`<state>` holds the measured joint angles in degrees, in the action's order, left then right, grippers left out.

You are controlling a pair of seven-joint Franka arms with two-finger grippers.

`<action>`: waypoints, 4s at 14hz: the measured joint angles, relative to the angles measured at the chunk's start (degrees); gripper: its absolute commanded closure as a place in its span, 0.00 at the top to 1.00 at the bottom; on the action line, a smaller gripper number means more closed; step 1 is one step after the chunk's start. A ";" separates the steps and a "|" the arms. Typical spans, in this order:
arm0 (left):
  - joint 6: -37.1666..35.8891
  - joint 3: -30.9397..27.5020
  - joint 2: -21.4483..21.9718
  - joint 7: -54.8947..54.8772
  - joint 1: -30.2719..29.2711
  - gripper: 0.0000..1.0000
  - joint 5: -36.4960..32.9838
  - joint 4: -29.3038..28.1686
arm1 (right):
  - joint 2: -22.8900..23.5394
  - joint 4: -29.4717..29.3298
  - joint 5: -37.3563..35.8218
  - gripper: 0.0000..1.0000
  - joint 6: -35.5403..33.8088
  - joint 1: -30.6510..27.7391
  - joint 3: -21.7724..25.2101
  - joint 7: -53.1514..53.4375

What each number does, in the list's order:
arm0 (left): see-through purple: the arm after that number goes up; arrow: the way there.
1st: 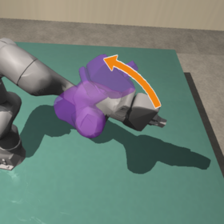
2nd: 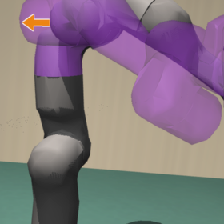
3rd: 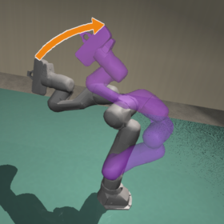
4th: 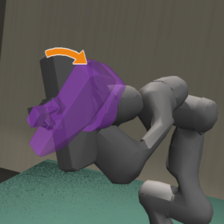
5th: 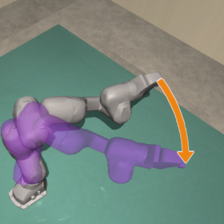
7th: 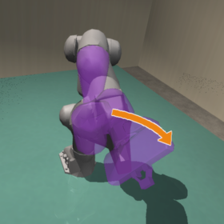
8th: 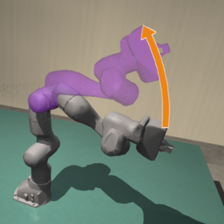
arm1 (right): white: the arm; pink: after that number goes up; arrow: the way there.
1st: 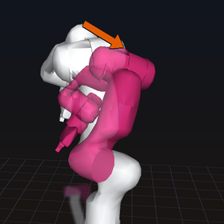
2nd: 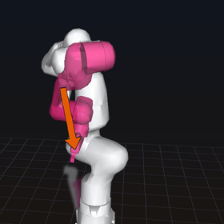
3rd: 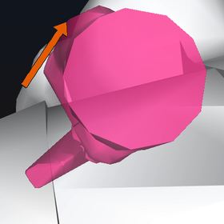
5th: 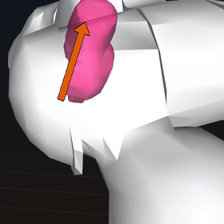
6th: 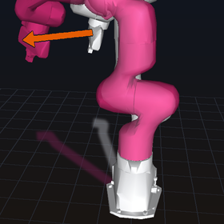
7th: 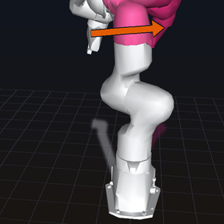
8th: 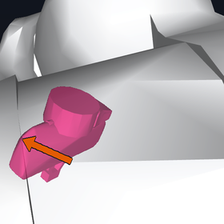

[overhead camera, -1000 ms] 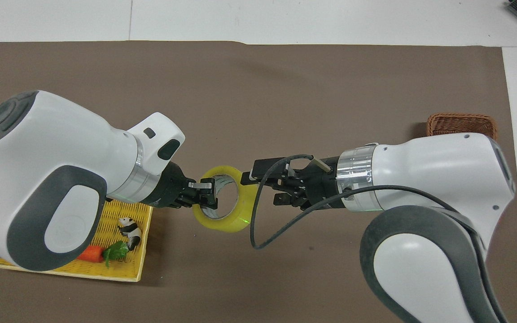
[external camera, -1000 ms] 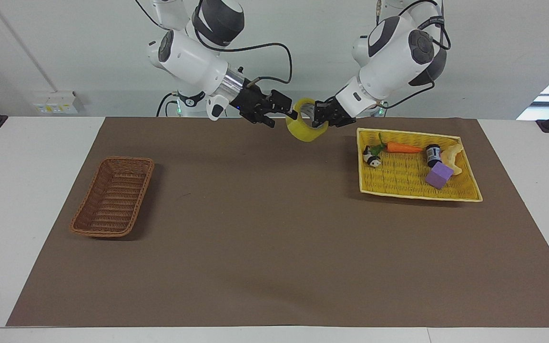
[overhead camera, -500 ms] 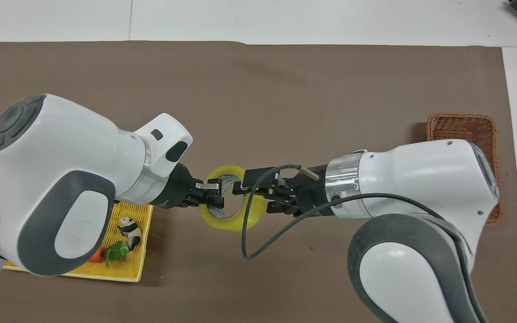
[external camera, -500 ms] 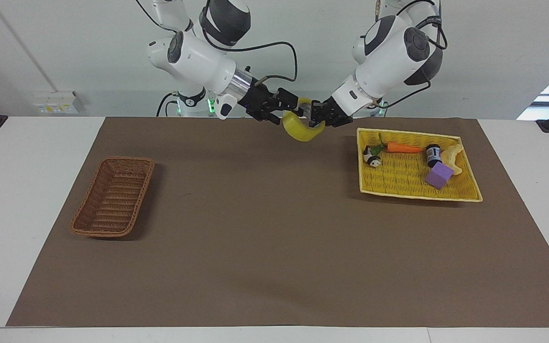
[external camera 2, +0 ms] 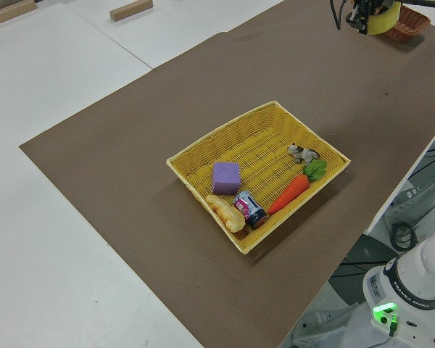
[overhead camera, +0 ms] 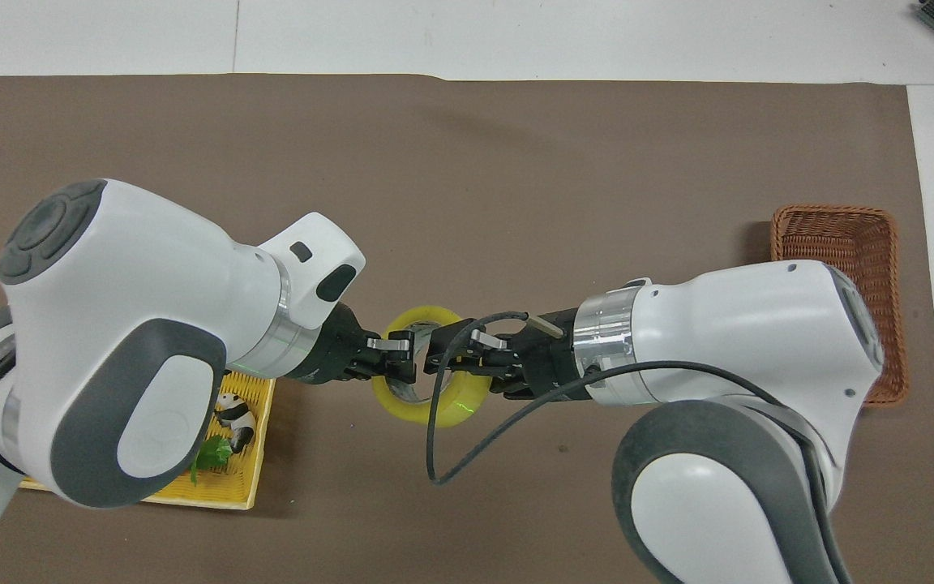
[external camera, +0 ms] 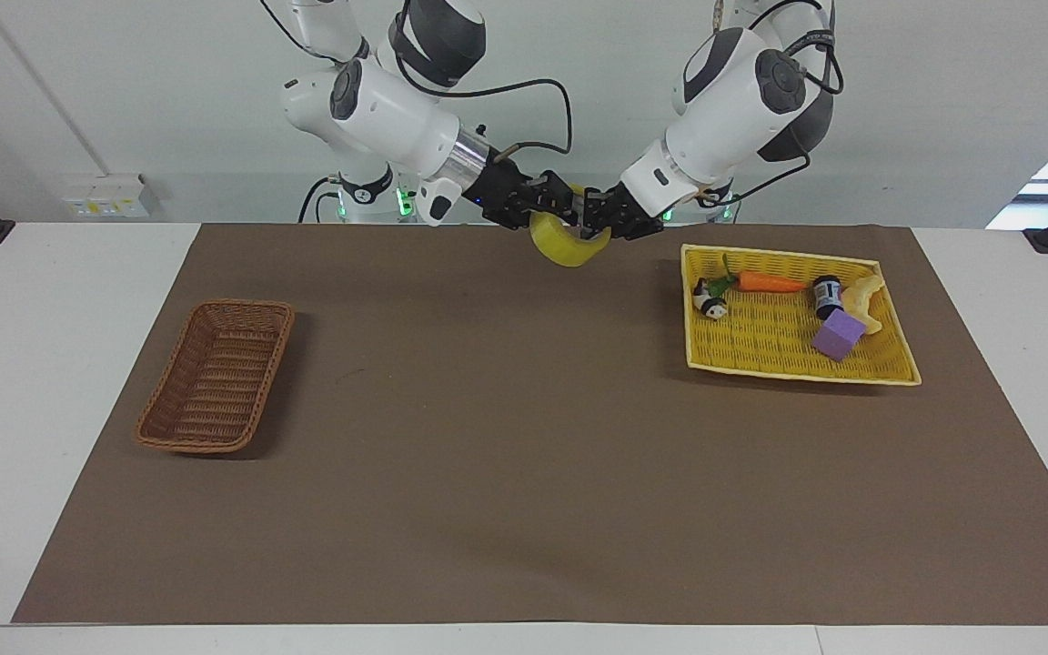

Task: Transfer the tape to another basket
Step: 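Grasp the tape rim with the right gripper beside the left gripper, then carry the tape to the wicker basket while the left gripper withdraws, then lower the tape into the wicker basket with the right gripper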

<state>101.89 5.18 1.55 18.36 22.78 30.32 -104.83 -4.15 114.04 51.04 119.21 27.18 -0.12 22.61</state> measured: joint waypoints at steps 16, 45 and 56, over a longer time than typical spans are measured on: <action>-3.19 -2.27 4.75 7.79 -5.16 1.00 -6.22 3.22 | -0.45 -1.21 -8.87 0.00 -4.76 -4.78 0.69 1.94; -16.59 -3.33 -1.89 -18.00 -24.00 1.00 -28.98 15.90 | 19.08 -4.84 -20.79 0.00 -6.67 -50.91 1.84 -62.18; -16.95 -3.47 -1.88 -13.34 -24.07 1.00 -29.49 15.89 | 22.39 -4.74 -19.90 1.00 -6.59 -52.35 1.81 -66.97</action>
<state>84.94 1.70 -0.33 5.02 -1.30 0.83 -88.94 18.24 109.30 31.14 112.62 -25.16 1.69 -44.36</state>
